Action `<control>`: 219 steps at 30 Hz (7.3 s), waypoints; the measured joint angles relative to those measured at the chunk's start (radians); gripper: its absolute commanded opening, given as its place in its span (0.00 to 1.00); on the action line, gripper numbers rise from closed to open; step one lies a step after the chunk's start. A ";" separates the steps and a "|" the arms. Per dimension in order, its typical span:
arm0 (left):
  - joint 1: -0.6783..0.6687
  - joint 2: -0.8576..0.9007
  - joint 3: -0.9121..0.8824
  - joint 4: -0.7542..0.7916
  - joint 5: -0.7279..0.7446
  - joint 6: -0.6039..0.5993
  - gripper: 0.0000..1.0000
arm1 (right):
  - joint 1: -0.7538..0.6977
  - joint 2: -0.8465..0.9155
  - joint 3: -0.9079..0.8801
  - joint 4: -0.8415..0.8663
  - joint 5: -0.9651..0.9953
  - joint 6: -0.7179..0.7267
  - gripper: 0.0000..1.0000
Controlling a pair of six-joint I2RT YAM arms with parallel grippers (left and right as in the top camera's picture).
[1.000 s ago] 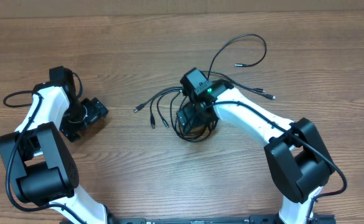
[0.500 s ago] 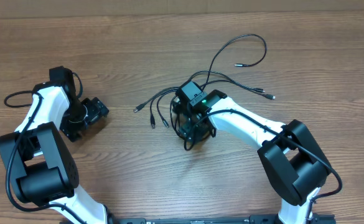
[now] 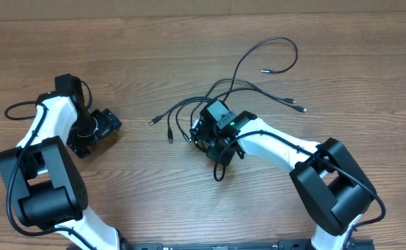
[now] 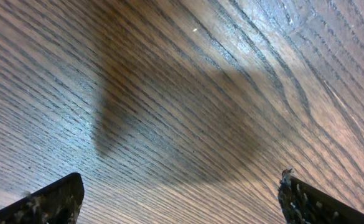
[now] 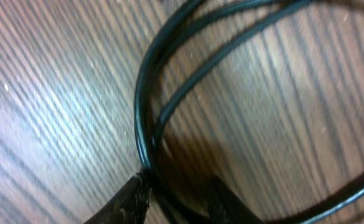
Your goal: Untangle cables
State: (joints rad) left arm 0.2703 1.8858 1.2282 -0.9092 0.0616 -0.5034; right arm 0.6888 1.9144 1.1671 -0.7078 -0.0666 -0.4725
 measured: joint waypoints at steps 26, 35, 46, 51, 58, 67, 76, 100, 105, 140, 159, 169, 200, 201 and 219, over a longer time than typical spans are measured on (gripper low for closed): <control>0.000 0.000 0.000 0.000 0.003 0.000 1.00 | -0.015 0.023 0.141 -0.356 -0.233 0.027 0.04; 0.000 0.000 0.000 0.000 0.003 0.000 1.00 | -0.015 0.023 0.063 -0.276 -0.154 0.026 0.47; 0.000 0.000 0.000 0.000 0.006 0.000 1.00 | -0.022 -0.023 -0.040 -0.156 -0.145 0.038 0.04; 0.000 0.000 0.000 0.000 0.006 0.000 1.00 | -0.028 -0.026 -0.042 -0.167 -0.199 0.053 0.04; 0.000 0.000 0.000 0.001 0.006 0.000 1.00 | -0.172 -0.005 0.222 -0.228 -0.604 0.154 0.04; 0.000 0.000 0.000 0.000 0.007 0.000 1.00 | -0.394 -0.005 0.474 -0.303 -0.988 0.207 0.11; 0.000 0.000 0.000 0.013 0.104 0.093 0.04 | -0.372 -0.005 0.473 -0.461 -0.521 0.351 0.37; -0.665 0.014 0.415 -0.160 0.133 0.257 0.47 | -0.982 0.013 0.411 -0.365 -0.266 0.683 1.00; -0.749 0.014 0.415 -0.063 0.063 0.190 0.46 | -1.048 0.013 0.410 -0.343 -0.266 0.705 1.00; -0.917 0.293 0.415 -0.001 0.177 0.121 0.30 | -1.049 0.013 0.410 -0.338 -0.266 0.708 1.00; -0.989 0.293 0.415 0.041 0.196 0.115 0.51 | -1.049 0.013 0.410 -0.338 -0.266 0.708 1.00; -1.005 0.298 0.526 -0.151 0.131 0.171 0.52 | -1.049 0.013 0.410 -0.337 -0.266 0.708 1.00; -1.099 0.299 0.433 -0.153 0.040 0.341 0.08 | -1.049 0.013 0.410 -0.336 -0.266 0.708 1.00; -1.099 0.299 0.433 -0.154 0.094 0.377 0.09 | -1.049 0.013 0.410 -0.336 -0.266 0.708 1.00; -1.099 0.299 0.387 -0.141 0.060 0.481 0.22 | -1.049 0.013 0.410 -0.336 -0.266 0.708 1.00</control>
State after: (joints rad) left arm -0.8288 2.1845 1.6154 -1.0500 0.1215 -0.0219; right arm -0.3599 1.9278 1.5772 -1.0435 -0.3328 0.2359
